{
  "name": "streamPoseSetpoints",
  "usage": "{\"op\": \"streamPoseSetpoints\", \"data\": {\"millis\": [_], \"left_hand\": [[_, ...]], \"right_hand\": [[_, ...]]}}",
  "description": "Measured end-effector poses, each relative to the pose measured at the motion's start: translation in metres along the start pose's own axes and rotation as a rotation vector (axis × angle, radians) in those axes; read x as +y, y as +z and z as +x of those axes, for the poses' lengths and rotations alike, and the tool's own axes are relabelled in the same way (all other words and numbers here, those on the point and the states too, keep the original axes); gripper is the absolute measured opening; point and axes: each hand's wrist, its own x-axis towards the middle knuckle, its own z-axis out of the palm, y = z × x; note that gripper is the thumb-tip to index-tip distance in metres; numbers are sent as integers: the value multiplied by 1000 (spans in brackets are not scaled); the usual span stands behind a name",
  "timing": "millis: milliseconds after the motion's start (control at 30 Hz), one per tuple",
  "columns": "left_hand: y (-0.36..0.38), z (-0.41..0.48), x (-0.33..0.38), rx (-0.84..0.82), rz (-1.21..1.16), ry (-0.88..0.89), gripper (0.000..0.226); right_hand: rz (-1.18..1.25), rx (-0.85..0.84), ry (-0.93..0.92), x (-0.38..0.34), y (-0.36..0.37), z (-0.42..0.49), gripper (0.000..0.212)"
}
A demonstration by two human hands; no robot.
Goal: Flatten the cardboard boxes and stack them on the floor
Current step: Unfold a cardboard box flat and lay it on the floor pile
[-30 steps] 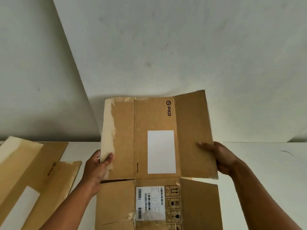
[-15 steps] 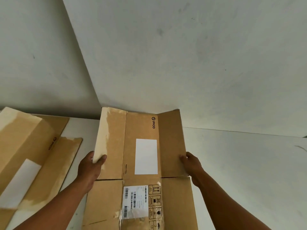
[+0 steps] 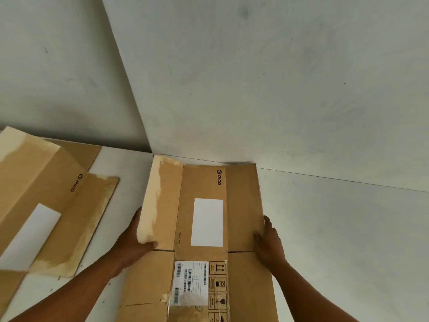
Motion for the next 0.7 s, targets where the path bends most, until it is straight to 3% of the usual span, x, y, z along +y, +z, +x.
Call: {"op": "streamPoseSetpoints", "data": {"millis": [133,300,500,700], "left_hand": [[22,-2,-5,86,292,29,138],[52,8,-10,108,644,-18,116],[66,20,-19,169,705,-33,110],[84,4,-35,370,727,129,83]], "right_hand": [[-214,32,-97,8,27,-9,80],[-378,118,-130,22,48,-11,77],[-444,239,-157,30,61,-8,76],[-468,291,-175,34,68,-1,77]]}}
